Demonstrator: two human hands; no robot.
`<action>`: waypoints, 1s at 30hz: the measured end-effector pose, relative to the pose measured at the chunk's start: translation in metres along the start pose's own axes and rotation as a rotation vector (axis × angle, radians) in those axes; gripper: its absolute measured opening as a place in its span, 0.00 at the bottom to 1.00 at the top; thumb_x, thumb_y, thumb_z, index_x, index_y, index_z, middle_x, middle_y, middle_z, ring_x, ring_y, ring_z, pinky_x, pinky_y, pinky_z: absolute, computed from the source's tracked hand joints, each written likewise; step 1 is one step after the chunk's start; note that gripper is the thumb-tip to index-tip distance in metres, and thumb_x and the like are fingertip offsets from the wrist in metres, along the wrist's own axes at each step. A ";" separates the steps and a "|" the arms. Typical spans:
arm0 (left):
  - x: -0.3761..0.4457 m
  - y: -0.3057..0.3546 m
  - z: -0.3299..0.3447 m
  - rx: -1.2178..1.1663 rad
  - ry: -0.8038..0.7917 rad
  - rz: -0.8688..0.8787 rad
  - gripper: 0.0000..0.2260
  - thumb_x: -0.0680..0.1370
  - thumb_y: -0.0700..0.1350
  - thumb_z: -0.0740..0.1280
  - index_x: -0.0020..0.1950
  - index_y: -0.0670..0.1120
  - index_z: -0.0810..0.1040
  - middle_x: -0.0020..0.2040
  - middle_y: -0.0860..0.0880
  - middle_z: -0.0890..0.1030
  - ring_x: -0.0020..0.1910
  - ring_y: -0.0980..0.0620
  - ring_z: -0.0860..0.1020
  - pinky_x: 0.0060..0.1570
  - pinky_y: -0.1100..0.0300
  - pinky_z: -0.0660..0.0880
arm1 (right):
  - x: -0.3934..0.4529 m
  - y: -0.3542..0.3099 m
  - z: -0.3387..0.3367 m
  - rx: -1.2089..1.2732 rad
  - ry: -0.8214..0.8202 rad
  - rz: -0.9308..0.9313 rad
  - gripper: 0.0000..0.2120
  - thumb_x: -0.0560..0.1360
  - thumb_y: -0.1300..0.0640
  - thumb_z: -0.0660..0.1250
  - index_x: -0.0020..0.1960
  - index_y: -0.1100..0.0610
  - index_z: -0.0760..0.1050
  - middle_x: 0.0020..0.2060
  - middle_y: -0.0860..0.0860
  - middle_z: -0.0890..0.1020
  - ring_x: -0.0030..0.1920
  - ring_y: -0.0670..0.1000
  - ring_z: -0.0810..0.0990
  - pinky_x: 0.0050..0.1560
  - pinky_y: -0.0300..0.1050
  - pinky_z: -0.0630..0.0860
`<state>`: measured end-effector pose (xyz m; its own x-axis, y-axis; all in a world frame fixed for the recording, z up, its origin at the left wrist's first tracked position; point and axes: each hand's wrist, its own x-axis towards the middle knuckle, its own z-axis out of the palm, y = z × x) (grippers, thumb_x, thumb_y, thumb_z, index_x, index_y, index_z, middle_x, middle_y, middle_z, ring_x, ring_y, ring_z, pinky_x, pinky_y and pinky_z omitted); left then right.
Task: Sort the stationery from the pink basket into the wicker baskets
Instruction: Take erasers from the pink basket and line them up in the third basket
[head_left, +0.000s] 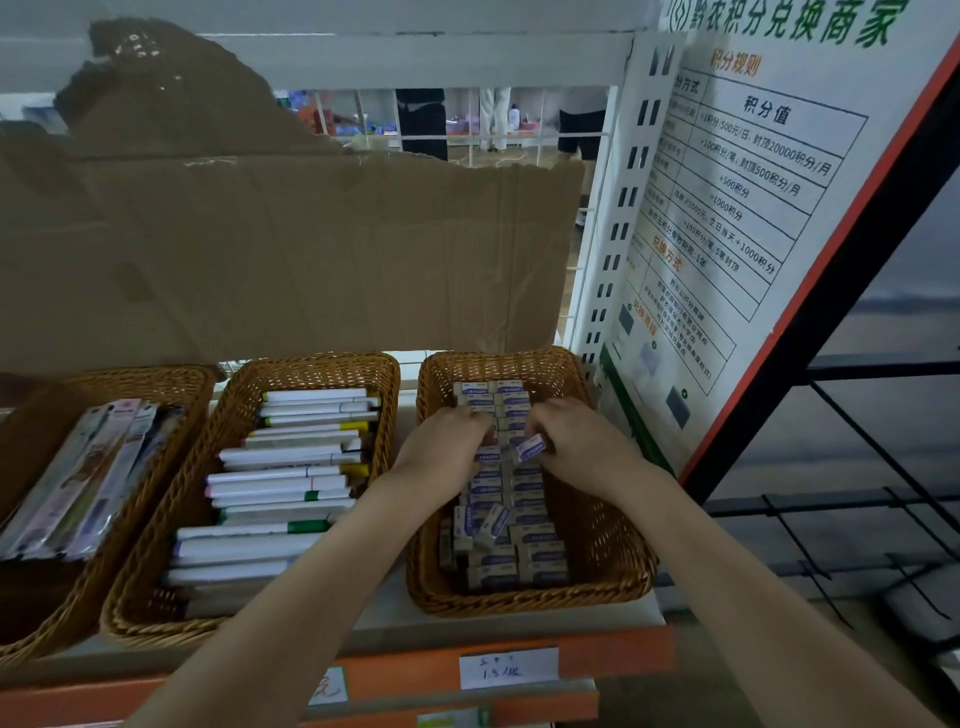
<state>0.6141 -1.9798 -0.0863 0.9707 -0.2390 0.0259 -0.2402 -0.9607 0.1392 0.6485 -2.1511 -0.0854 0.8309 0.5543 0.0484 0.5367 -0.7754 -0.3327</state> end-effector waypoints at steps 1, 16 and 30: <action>0.000 0.000 0.000 0.001 -0.004 0.005 0.13 0.77 0.42 0.66 0.61 0.45 0.73 0.61 0.46 0.74 0.60 0.47 0.72 0.55 0.57 0.70 | 0.000 0.001 0.001 -0.044 0.008 -0.004 0.06 0.76 0.54 0.65 0.52 0.53 0.72 0.51 0.48 0.75 0.55 0.47 0.69 0.49 0.39 0.66; -0.001 -0.001 0.001 -0.007 0.026 0.027 0.09 0.77 0.44 0.65 0.56 0.46 0.76 0.57 0.48 0.76 0.57 0.50 0.73 0.49 0.61 0.67 | 0.006 -0.006 0.008 -0.101 0.006 -0.010 0.11 0.76 0.56 0.65 0.57 0.57 0.72 0.57 0.52 0.72 0.60 0.52 0.69 0.53 0.44 0.71; -0.051 0.002 -0.028 0.040 -0.305 0.144 0.17 0.78 0.52 0.65 0.65 0.50 0.73 0.59 0.51 0.74 0.59 0.52 0.69 0.55 0.61 0.67 | -0.027 -0.029 0.006 0.045 -0.296 -0.238 0.19 0.76 0.61 0.65 0.67 0.54 0.72 0.64 0.50 0.72 0.65 0.50 0.66 0.62 0.39 0.63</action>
<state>0.5639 -1.9659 -0.0600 0.8811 -0.3978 -0.2559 -0.3804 -0.9174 0.1164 0.6096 -2.1417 -0.0827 0.6021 0.7855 -0.1427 0.6970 -0.6044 -0.3859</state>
